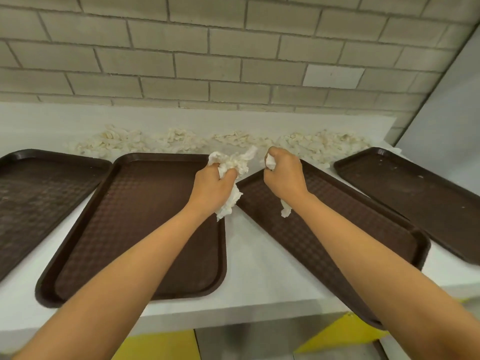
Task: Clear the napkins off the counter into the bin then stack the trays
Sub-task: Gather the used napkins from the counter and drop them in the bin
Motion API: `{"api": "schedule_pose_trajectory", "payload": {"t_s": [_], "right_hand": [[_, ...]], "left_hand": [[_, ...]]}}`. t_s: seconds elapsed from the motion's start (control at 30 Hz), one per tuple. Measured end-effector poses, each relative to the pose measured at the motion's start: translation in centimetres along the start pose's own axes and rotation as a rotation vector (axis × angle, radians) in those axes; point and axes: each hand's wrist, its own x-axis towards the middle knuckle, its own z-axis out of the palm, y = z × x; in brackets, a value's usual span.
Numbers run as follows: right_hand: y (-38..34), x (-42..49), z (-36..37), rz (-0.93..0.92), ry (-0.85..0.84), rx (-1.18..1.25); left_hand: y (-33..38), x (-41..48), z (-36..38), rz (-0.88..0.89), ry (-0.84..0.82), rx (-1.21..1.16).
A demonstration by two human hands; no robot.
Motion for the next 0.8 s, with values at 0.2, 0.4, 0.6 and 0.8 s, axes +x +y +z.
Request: {"api": "schedule_pose_trajectory", "payload": {"t_s": [0.2, 0.4, 0.6, 0.8], "right_hand": [[0.3, -7.1, -3.6, 0.117, 0.020, -0.076], [2.1, -12.5, -7.8, 0.219, 0.033, -0.131], [5.1, -16.8, -13.0, 0.287, 0.048, -0.189], [9.1, -22.9, -18.3, 0.325, 0.063, -0.169]], "left_hand": [[0.6, -5.3, 2.0, 0.024, -0.085, -0.006], [2.5, -9.9, 5.4, 0.044, -0.160, -0.024], [4.4, -14.1, 9.8, 0.046, -0.235, -0.051], [7.8, -20.1, 15.6, 0.071, -0.265, -0.047]]}}
